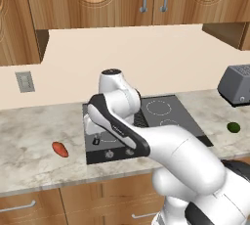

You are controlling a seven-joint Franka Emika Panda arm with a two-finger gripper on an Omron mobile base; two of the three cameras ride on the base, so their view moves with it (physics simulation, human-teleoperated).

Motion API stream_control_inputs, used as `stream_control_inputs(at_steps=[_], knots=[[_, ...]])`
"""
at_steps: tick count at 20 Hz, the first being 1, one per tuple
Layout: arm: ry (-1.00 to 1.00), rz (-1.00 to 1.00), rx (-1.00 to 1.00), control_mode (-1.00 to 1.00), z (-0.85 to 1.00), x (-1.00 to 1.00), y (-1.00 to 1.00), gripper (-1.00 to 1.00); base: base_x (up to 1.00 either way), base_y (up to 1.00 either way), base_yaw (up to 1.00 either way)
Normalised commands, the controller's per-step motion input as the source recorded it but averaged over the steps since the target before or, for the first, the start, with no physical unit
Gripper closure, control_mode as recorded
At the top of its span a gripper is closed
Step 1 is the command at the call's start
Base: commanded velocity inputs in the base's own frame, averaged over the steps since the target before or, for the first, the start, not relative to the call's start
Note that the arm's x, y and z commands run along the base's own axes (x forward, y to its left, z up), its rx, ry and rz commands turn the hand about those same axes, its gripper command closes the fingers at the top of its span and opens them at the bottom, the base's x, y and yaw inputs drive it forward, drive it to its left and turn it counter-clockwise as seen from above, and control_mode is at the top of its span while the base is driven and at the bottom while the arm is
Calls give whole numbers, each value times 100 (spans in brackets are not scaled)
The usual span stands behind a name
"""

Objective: Put the sweet potato and lime in the pan. Then turn on the rear left burner and set the heat to medium.

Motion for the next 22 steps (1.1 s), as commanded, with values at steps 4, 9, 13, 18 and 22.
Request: stream_control_inputs(at_steps=[4,9,13,18,22], knots=[[-4,0,9,-100,-14,0,16,-100,0,0,0],[-11,0,11,-100,-9,0,22,-100,0,0,0],[-16,0,8,-100,-1,0,27,-100,0,0,0],[-17,0,2,-100,0,0,26,-100,0,0,0],[-2,0,0,-100,-1,0,15,-100,0,0,0]])
